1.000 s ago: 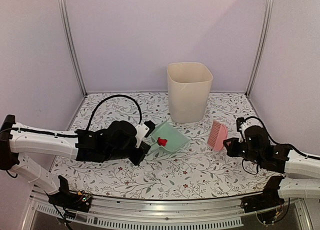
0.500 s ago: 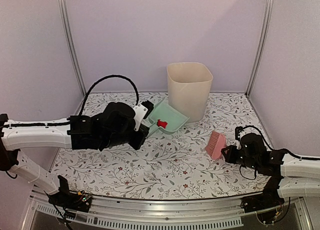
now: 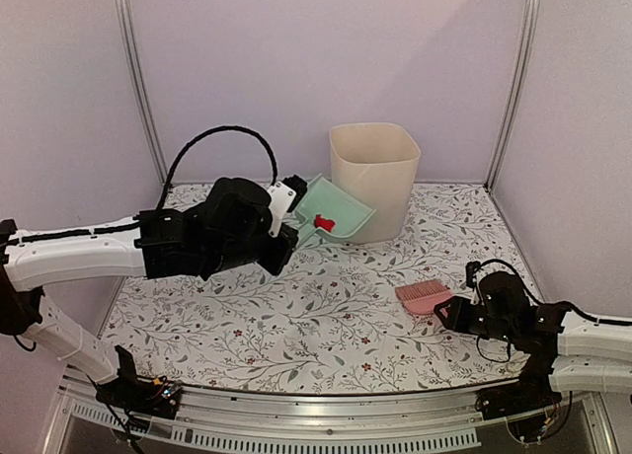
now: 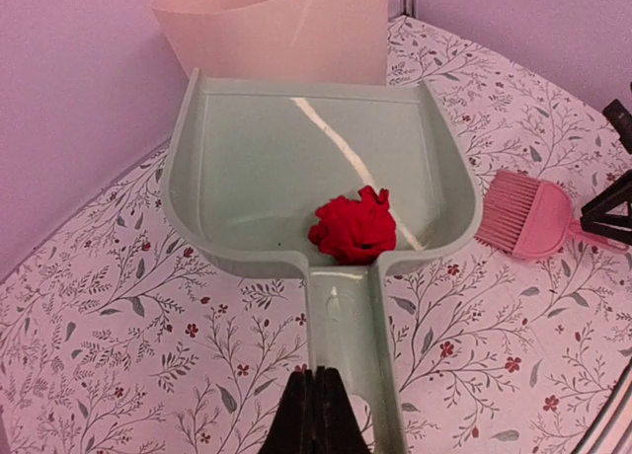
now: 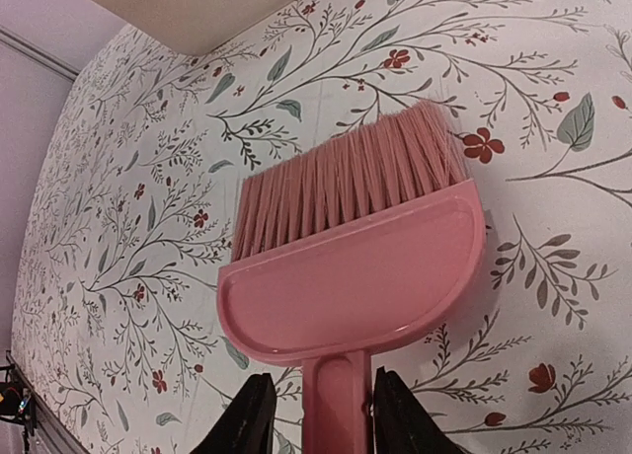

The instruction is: Sweep away the paper scraps from the table

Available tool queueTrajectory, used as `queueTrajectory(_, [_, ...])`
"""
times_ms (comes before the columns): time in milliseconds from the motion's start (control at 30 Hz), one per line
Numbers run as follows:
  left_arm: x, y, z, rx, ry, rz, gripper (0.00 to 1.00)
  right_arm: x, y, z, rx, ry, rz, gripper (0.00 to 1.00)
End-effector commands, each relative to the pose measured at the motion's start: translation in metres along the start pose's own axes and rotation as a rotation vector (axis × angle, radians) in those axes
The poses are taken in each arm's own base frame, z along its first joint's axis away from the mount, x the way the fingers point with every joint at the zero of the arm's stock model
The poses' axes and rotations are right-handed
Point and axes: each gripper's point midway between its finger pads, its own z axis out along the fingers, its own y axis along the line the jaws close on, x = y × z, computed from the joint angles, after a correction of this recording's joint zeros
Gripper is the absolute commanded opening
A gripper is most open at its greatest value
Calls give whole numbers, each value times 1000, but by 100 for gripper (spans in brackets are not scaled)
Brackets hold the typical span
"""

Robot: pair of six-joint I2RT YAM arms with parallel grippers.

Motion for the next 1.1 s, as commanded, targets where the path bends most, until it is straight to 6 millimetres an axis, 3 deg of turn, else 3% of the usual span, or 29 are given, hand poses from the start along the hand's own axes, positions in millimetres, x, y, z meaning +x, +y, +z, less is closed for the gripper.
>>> queueTrajectory(0, [-20,8,2,-25,-29,11,0,3,-1,-3,-12,7,25,46])
queueTrajectory(233, [-39,7,5,-32,-61,32,0,1,-1,-6,-13,-6,42,56])
queueTrajectory(533, [-78,19,7,-95,-109,70,0,-11,0,-17,11,-34,41,67])
queueTrajectory(700, [-97,27,12,-142,-130,106,0,-24,5,-28,23,-56,17,88])
queueTrajectory(867, [-118,34,15,-170,-167,122,0,-35,9,-35,21,-92,-1,98])
queueTrajectory(1067, [-146,51,14,-228,-228,137,0,-46,5,-41,62,-129,-15,99])
